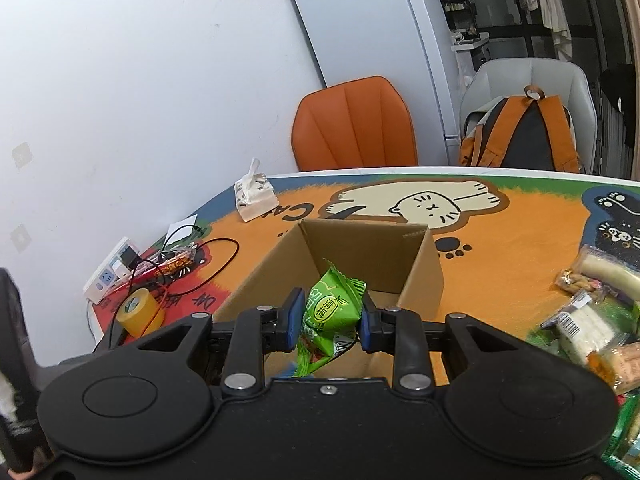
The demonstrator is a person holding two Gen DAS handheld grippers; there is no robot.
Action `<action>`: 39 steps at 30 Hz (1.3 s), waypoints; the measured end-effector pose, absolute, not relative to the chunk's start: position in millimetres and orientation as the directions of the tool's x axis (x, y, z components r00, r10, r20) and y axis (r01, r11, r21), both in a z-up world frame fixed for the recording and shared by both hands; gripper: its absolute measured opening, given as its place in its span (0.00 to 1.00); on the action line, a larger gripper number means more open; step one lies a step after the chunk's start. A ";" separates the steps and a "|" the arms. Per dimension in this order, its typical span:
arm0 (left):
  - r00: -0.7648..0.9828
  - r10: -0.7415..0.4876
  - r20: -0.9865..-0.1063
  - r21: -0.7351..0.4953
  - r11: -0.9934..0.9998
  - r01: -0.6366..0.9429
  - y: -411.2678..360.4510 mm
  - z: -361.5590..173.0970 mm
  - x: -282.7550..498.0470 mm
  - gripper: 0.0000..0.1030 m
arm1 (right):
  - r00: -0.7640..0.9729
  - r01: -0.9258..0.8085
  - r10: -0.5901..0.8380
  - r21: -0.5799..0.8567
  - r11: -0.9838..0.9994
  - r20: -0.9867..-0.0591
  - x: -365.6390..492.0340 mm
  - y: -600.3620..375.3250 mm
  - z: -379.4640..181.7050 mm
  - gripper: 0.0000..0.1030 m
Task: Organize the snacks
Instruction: 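Carry both snacks over the cardboard box and open both tools to drop them, then move both open tools back from the box to the snack pile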
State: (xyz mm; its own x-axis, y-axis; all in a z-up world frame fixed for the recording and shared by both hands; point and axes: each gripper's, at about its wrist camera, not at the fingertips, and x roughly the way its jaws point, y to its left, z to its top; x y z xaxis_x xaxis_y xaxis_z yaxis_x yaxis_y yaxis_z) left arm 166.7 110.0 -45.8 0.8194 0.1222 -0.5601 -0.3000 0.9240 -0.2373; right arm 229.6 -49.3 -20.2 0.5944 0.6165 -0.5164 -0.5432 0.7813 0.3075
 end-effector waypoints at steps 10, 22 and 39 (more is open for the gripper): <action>0.839 0.107 -0.533 -0.293 0.907 -0.302 109.9 -41.9 139.5 0.73 | 0.583 -0.541 0.645 0.356 0.762 -0.494 229.3 -59.8 -21.2 0.47; 0.829 0.094 -0.552 -0.293 0.909 -0.298 93.6 -49.6 126.5 0.87 | 0.612 -0.509 0.622 0.357 0.783 -0.489 206.7 -102.3 -19.3 1.00; 0.853 0.007 -0.522 -0.288 0.940 -0.184 48.1 -44.0 123.6 0.93 | 0.716 -0.414 0.518 0.313 0.855 -0.467 192.9 -172.2 -24.5 1.00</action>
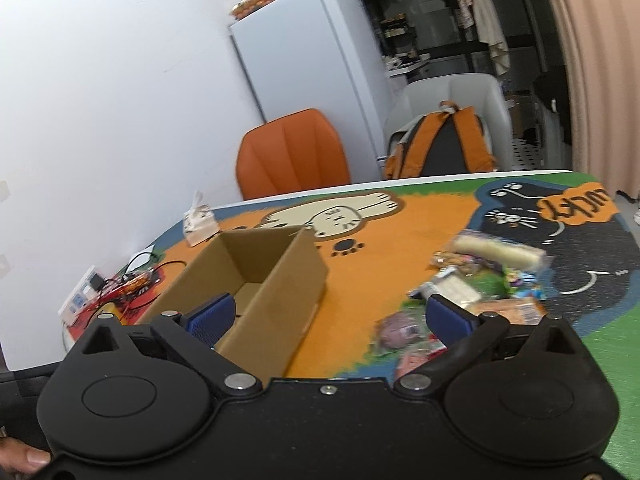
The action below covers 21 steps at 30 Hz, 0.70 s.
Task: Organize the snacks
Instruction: 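Move both open tools back from the box to the snack pile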
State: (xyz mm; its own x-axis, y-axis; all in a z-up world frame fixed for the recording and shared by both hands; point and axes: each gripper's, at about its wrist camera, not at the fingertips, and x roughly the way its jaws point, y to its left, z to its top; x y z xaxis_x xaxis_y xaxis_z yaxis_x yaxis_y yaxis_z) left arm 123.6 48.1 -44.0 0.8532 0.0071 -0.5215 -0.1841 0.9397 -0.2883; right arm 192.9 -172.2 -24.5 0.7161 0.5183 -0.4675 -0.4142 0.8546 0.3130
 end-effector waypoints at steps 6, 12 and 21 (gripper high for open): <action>0.858 -0.048 -0.511 -0.293 0.948 -0.122 26.3 -43.9 127.6 0.93 | 0.746 -0.367 0.474 0.304 0.879 -0.468 192.3 -198.0 -26.9 1.00; 0.854 -0.074 -0.515 -0.273 0.959 -0.081 4.0 -49.0 134.0 0.93 | 0.750 -0.333 0.453 0.317 0.888 -0.483 192.7 -223.3 -34.1 1.00; 0.857 -0.116 -0.502 -0.274 0.961 -0.030 -20.1 -60.8 143.4 0.91 | 0.760 -0.271 0.401 0.312 0.911 -0.511 193.6 -248.9 -50.8 0.99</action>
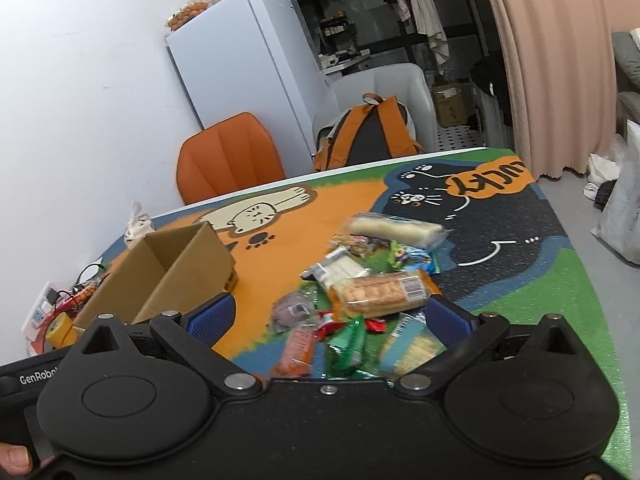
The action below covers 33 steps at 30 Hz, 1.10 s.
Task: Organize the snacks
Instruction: 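Move both open tools back from the box to the snack pile, then grasp the biscuit pack with right tool while left tool grasps orange stick snack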
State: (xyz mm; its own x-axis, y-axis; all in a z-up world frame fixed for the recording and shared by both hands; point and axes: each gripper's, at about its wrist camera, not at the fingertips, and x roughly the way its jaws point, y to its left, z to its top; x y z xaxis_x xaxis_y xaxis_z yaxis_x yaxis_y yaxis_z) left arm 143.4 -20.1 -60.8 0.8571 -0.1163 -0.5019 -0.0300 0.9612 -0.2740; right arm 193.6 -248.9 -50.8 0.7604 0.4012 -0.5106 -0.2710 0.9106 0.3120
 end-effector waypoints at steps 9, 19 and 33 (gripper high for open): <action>0.839 -0.131 -0.529 -0.270 0.963 -0.020 -36.8 -81.7 156.6 0.84 | 0.747 -0.175 0.328 0.305 0.936 -0.578 203.7 -265.0 -76.3 0.93; 0.811 -0.143 -0.567 -0.283 0.959 -0.029 -40.1 -106.3 171.3 0.65 | 0.717 -0.098 0.249 0.260 0.961 -0.651 219.5 -261.5 -108.1 0.92; 0.787 -0.158 -0.596 -0.292 0.956 -0.029 -45.6 -127.8 193.4 0.59 | 0.703 -0.078 0.161 0.150 0.986 -0.692 235.3 -239.9 -126.1 0.79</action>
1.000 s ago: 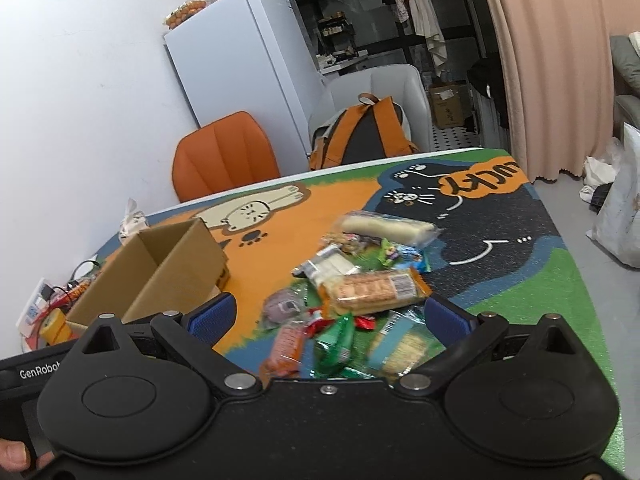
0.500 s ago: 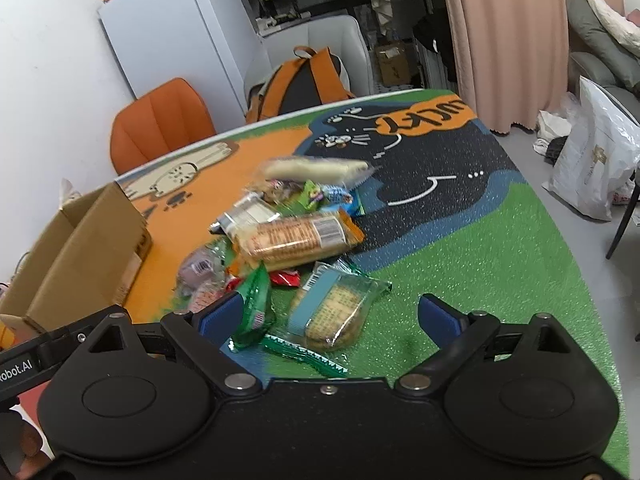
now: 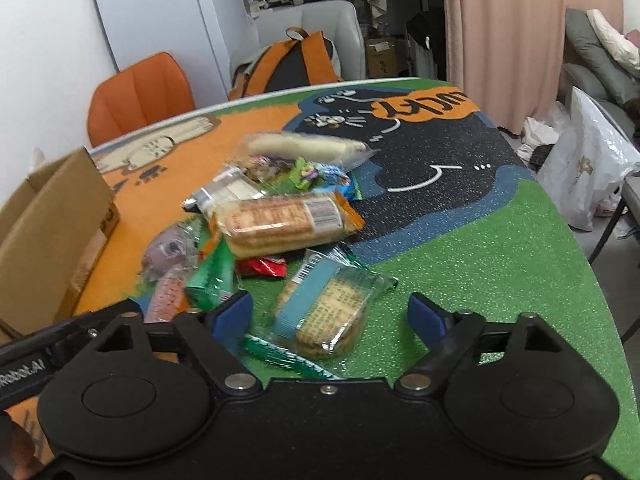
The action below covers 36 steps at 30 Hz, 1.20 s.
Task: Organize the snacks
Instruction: 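Grasp the biscuit pack with right tool while left tool grasps orange stick snack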
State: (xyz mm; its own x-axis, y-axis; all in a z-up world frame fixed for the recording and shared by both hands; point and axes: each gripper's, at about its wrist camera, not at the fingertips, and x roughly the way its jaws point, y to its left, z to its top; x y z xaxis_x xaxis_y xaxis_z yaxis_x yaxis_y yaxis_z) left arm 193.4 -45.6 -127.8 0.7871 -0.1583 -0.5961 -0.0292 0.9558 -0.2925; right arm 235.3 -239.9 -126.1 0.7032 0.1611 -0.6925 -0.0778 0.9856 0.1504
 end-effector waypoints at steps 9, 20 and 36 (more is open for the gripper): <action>0.782 -0.163 -0.602 -0.285 0.958 -0.020 -55.8 -132.8 203.0 0.59 | 0.706 -0.072 0.150 0.140 0.987 -0.692 235.3 -252.7 -125.2 0.56; 0.778 -0.116 -0.618 -0.212 0.977 -0.023 -72.1 -140.4 213.0 0.49 | 0.721 -0.074 0.112 0.085 0.994 -0.683 237.2 -249.3 -128.5 0.62; 0.781 -0.119 -0.613 -0.221 0.975 -0.025 -61.5 -133.2 203.7 0.15 | 0.738 -0.113 0.163 0.119 0.986 -0.655 226.7 -248.4 -115.1 0.48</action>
